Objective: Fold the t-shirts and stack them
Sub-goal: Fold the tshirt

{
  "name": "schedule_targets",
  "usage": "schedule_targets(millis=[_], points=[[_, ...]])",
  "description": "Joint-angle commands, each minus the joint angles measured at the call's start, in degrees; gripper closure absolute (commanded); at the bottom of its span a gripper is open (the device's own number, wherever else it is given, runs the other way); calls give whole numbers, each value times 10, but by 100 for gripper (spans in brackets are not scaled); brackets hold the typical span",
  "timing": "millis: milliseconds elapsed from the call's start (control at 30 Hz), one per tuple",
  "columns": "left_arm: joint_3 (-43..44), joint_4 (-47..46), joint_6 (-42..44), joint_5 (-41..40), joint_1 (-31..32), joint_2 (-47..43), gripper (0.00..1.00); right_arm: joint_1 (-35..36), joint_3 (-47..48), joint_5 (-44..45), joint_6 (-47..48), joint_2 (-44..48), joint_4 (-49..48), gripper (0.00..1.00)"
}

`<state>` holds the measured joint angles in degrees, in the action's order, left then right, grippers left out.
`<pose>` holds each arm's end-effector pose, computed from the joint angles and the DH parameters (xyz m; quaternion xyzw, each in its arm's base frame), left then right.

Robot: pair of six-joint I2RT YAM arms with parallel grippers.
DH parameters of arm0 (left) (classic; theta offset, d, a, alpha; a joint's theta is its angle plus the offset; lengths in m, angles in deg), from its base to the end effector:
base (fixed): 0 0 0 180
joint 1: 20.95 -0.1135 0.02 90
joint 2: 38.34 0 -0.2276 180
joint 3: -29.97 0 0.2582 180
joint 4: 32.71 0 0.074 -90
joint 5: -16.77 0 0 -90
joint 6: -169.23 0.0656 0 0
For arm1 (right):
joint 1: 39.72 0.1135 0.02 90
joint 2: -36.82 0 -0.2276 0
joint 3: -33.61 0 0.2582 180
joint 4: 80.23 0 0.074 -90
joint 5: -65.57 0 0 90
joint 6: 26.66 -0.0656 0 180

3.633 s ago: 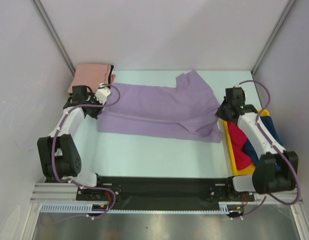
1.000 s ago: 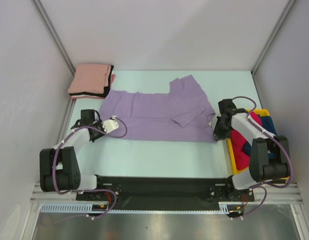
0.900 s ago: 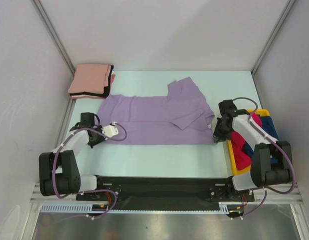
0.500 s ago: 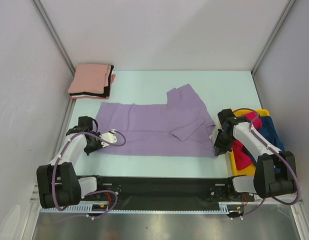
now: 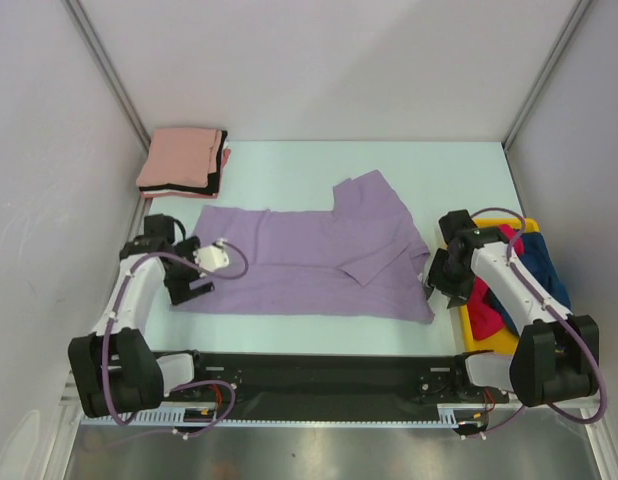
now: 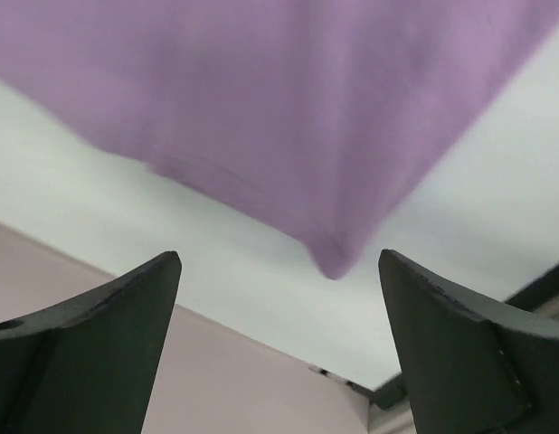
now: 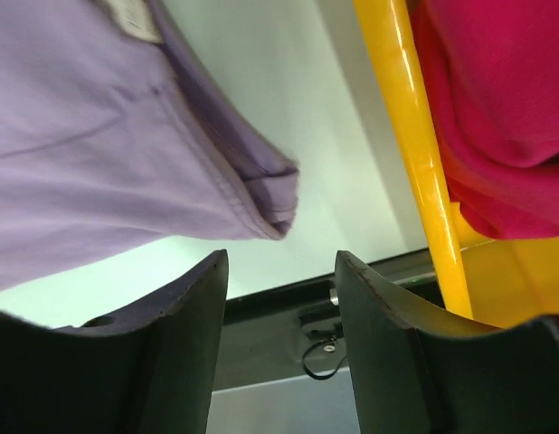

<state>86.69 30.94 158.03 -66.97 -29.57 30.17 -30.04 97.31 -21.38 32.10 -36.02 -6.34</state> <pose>0.2229 0.0266 0.1378 0.5750 0.8065 0.0483 0.1289 0.2221 0.0343 0.1515 0.1882 0.9799 -0.0036 0.0662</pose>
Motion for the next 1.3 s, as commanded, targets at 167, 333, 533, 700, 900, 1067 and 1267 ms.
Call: schedule_targets(millis=[167, 333, 533, 700, 900, 1067, 1267], points=[[188, -105, -274, 163, 181, 48, 15, 3, 96, -49, 11, 19, -100, 50], [201, -188, -347, 102, 344, 101, 22, 32, 89, -127, -54, -53, -223, 53], [206, -211, -426, 64, 372, 170, 21, 150, 104, -94, -102, -136, -303, 52], [131, -267, -472, -14, 299, 138, 12, 191, 113, -78, -107, -200, -320, 45], [134, -322, -531, -57, 162, 136, 13, 153, 236, -47, -20, -256, -290, 46], [210, -341, -584, -84, 103, 208, 16, 70, 386, 4, 57, -351, -237, 48], [304, -320, -639, -99, 64, 331, 29, 20, 609, 27, 105, -520, -182, 47]])
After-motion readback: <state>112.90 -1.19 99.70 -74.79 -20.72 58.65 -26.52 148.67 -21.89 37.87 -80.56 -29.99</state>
